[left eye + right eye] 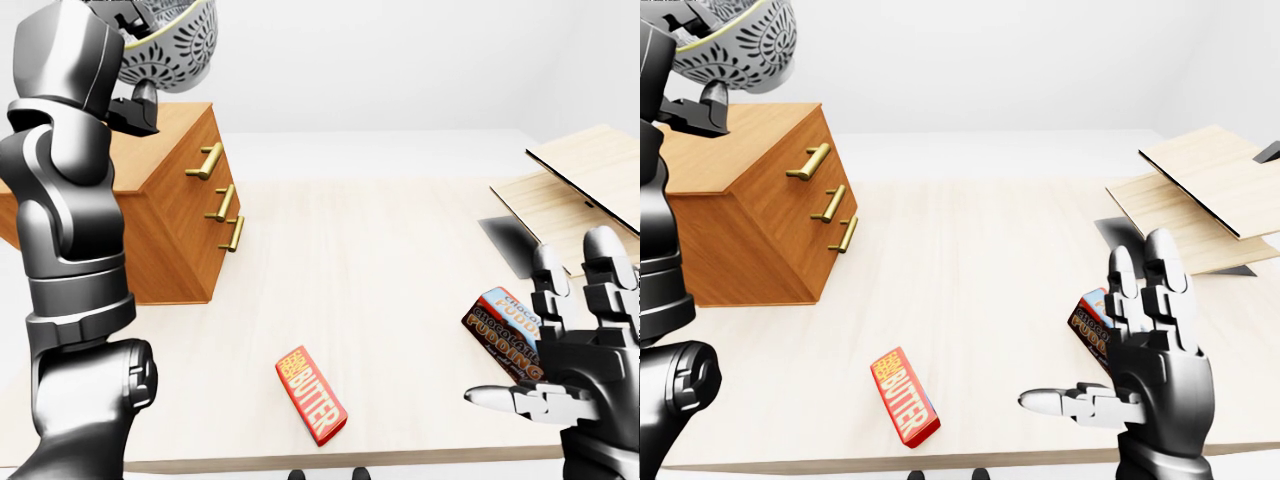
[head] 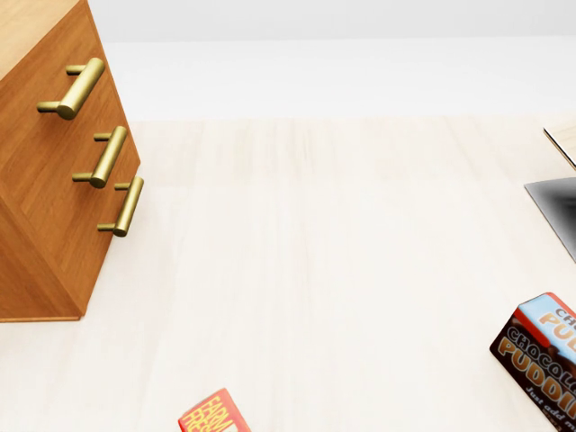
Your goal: Close the top drawer of the cabinet and put the bowl on top of it.
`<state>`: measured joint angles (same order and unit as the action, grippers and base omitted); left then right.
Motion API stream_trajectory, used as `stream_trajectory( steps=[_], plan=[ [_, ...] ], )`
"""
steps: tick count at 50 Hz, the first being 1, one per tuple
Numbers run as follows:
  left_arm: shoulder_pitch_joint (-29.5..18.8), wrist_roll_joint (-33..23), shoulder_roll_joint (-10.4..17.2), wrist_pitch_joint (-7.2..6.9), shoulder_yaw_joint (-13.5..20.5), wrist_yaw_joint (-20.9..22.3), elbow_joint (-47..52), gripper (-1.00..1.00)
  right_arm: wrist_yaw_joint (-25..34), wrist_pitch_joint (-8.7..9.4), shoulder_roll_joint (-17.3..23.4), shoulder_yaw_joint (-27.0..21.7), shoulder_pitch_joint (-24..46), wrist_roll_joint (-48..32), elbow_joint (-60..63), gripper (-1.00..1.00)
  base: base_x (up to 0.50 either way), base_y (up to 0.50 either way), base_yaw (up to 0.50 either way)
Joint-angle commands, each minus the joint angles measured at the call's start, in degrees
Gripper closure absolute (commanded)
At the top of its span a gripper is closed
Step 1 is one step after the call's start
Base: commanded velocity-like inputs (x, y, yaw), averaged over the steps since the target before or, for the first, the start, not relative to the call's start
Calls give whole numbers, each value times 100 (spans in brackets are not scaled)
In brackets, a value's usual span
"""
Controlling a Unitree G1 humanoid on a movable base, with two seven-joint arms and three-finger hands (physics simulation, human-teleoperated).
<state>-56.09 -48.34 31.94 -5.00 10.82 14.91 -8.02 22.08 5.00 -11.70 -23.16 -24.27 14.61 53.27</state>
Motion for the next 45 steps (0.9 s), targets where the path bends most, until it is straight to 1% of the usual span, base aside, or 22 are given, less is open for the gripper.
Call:
stream_trajectory(
  steps=[1,4,11,14,15,18,22,26,30,35,44,45],
  plan=[
    [-139,438,226,0,90,-612,-708,100,-37,0,30,75,21,-58,-55,-100,0,0,0],
    [-229,594,271,0,109,-782,-1036,100,-81,0,55,177,49,-158,-136,-100,0,0,0],
    [-337,810,379,0,78,-1092,-1647,100,-111,0,86,202,4,-137,-131,-100,0,0,0],
    [-341,828,387,0,67,-1105,-1662,100,-116,0,91,206,3,-136,-132,-100,0,0,0],
    [-338,853,418,0,75,-1214,-1865,100,-120,0,84,226,-14,-156,-118,-100,0,0,0],
    [-314,878,448,0,49,-1333,-2090,100,-123,0,95,242,-14,-159,-124,-100,0,0,0],
    [-343,892,502,0,40,-1405,-2272,100,-137,0,98,297,-20,-207,-146,-100,0,0,0],
    [-565,932,622,0,27,-1588,-2806,100,-146,0,106,337,-52,-217,-147,-100,0,0,0],
    [-615,944,664,0,-17,-1732,-3146,100,-147,0,120,305,-58,-172,-133,-100,0,0,0],
    [-837,971,756,0,-66,-1893,-3711,100,-157,0,119,324,-40,-209,-151,-100,0,0,0],
    [-1051,960,840,0,-125,-2111,-4266,100,-164,0,132,375,-48,-235,-181,-100,0,0,0],
    [-1201,952,878,0,-141,-2177,-4519,100,-166,0,134,396,-45,-255,-202,-100,0,0,0]
  ],
)
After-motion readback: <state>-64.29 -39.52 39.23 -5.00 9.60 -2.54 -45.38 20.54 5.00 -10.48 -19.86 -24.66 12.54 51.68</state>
